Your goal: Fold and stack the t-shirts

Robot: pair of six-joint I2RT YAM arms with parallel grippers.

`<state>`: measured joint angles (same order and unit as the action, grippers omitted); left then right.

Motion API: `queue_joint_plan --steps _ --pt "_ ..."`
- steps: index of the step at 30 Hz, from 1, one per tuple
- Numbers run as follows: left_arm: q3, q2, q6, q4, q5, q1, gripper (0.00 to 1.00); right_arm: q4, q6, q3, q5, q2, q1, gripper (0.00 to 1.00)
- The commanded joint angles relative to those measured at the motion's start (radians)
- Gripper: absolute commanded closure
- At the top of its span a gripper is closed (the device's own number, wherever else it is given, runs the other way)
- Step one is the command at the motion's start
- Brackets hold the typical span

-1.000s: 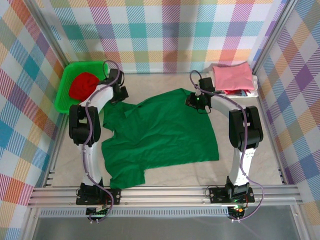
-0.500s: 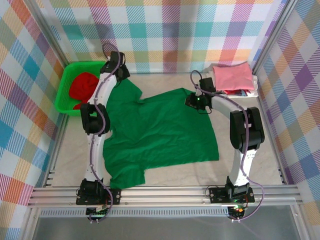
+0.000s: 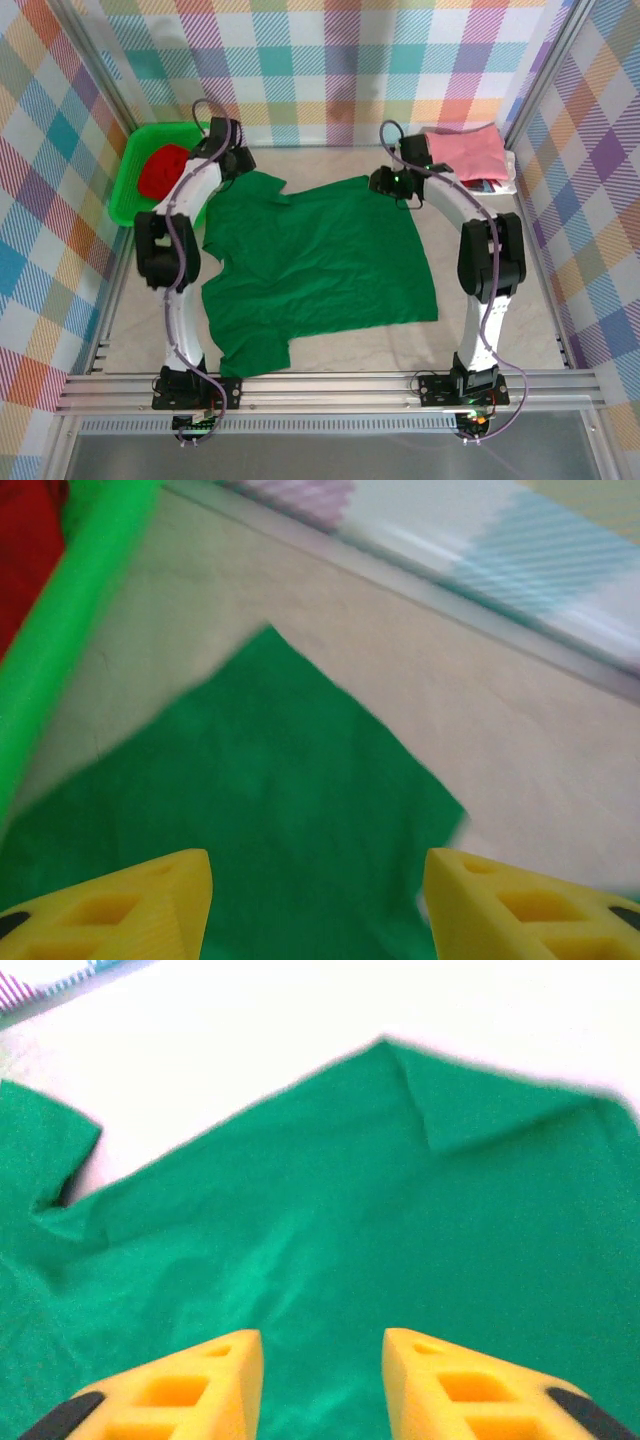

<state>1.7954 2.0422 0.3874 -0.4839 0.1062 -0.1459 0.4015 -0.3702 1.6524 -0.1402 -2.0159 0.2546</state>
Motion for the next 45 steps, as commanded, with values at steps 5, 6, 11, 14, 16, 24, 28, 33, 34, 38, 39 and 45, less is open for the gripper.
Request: queue_joint_plan --steps 5,6,11,14,16,24,28,33,34,38,39,45 --pt "-0.419 -0.2 0.075 0.192 -0.113 -0.081 0.42 0.207 0.156 0.344 0.104 -0.262 0.001 0.56" --pt "-0.463 -0.202 0.083 0.197 -0.116 -0.084 0.42 0.233 0.184 0.397 0.108 -0.299 0.004 0.55" --pt "-0.551 -0.176 0.089 0.197 -0.115 -0.084 0.4 0.309 0.295 0.602 0.159 -0.446 0.014 0.51" --pt "-0.525 -0.124 0.061 0.173 -0.106 -0.084 0.38 0.375 0.344 0.739 0.19 -0.545 0.015 0.51" --pt "-0.507 -0.098 0.051 0.177 -0.101 -0.084 0.38 0.427 0.37 0.842 0.214 -0.619 0.014 0.52" --pt "-0.434 -0.03 0.049 0.154 -0.132 -0.084 0.37 0.474 0.359 0.991 0.274 -0.711 0.031 0.63" --pt "-0.447 -0.043 0.045 0.155 -0.129 -0.084 0.37 0.508 0.337 0.992 0.332 -0.708 0.03 0.55" --pt "-0.452 -0.05 0.037 0.157 -0.123 -0.084 0.37 0.498 0.316 0.992 0.373 -0.71 0.029 0.79" --pt "-0.449 -0.047 0.037 0.154 -0.124 -0.084 0.37 0.49 0.307 0.993 0.384 -0.709 0.025 0.83" --pt "-0.454 -0.053 0.039 0.158 -0.137 -0.084 0.37 0.456 0.282 0.998 0.422 -0.698 0.008 0.93" --pt "-0.457 -0.054 0.039 0.16 -0.136 -0.084 0.37 0.442 0.28 0.998 0.415 -0.692 0.003 0.95" --pt "-0.464 -0.057 0.034 0.153 -0.114 -0.084 0.36 0.34 0.325 0.997 0.395 -0.673 -0.006 1.0"
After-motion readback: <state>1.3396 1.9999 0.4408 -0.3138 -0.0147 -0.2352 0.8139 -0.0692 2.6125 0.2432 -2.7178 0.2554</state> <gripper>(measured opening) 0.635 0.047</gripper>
